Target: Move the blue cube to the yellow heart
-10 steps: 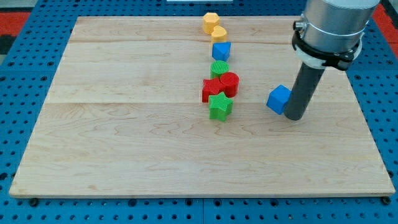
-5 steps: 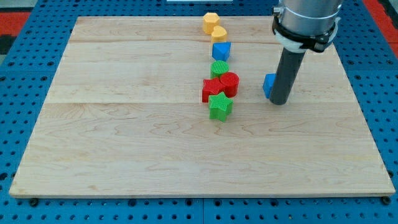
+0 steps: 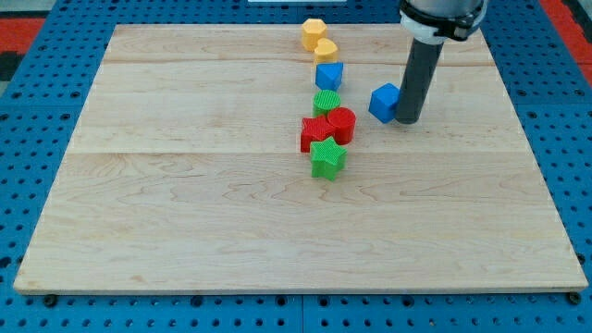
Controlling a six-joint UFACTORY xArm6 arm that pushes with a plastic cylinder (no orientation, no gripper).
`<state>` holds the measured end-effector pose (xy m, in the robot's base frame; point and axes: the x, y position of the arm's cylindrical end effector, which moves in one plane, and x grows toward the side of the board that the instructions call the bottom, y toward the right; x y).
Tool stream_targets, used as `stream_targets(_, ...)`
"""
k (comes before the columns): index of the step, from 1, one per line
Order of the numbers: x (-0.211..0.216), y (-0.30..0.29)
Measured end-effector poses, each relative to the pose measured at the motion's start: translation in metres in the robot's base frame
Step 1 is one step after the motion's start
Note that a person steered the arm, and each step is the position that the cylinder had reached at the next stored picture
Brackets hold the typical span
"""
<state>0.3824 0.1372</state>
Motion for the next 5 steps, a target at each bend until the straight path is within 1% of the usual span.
stream_targets(2,-0.022,-0.050)
stream_targets(4,-0.067,-0.053)
stream_targets(5,-0.084,-0.065)
